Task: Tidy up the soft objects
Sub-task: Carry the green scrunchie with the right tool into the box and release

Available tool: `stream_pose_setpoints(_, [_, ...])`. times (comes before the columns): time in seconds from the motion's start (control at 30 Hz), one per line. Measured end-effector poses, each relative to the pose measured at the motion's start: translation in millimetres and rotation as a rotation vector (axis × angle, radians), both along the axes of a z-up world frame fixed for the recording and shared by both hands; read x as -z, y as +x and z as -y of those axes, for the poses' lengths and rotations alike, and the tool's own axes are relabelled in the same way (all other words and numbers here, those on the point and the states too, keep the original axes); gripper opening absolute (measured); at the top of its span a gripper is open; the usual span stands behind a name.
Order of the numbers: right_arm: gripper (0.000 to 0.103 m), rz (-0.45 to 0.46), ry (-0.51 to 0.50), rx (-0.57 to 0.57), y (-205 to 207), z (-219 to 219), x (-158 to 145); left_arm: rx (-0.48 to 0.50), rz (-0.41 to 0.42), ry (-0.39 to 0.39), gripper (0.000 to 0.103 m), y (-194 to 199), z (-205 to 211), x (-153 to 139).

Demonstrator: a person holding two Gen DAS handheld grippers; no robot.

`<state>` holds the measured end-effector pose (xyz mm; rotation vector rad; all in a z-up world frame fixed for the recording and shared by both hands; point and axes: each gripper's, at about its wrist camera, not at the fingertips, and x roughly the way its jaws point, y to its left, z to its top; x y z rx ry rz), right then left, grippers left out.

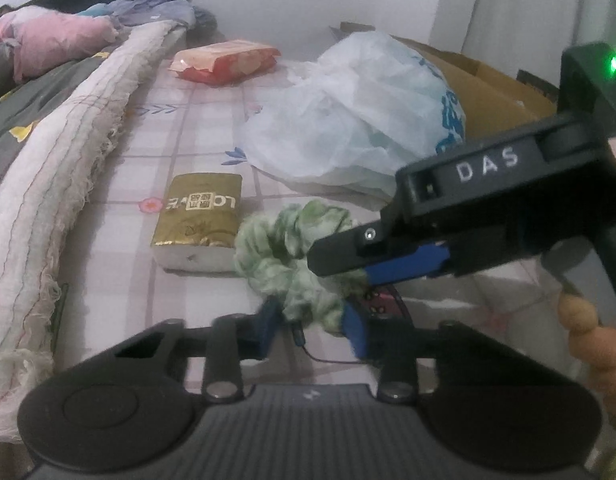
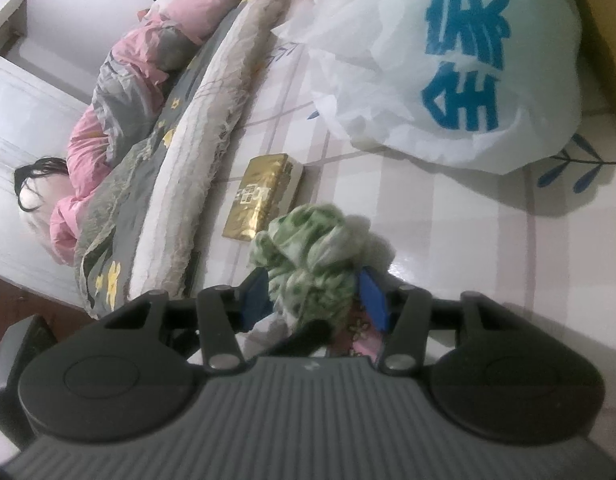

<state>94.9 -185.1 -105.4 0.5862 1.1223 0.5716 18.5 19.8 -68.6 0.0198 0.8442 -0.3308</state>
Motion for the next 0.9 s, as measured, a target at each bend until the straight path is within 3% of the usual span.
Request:
stream_pose_setpoints(0.1, [0.036, -0.022, 0.015, 0.019, 1.3, -0.2, 3.8, -0.017, -0.007, -0.041, 0.024, 1.5, -4.0, -0.4])
stream_pose_setpoints(0.3, [0.027, -0.031, 0.032, 0.034, -1.2, -1.6, 6.0, -0.022, 0.002, -0.062, 0.019, -1.5, -6.1, -2.5])
stream_pose_setpoints(0.67, [0.023, 0.036, 0.056, 0.027, -7.5, 0.4, -17.5, -0.022, 0.073, -0.092, 0.015, -11.9, -8.4, -27.4])
stream_pose_setpoints(0.9, [0.023, 0.130, 0.085, 0.008, -10.6, 3.0, -54.2, -0.023, 0.172, -0.092, 0.015, -16.1, -7.9, -60.8])
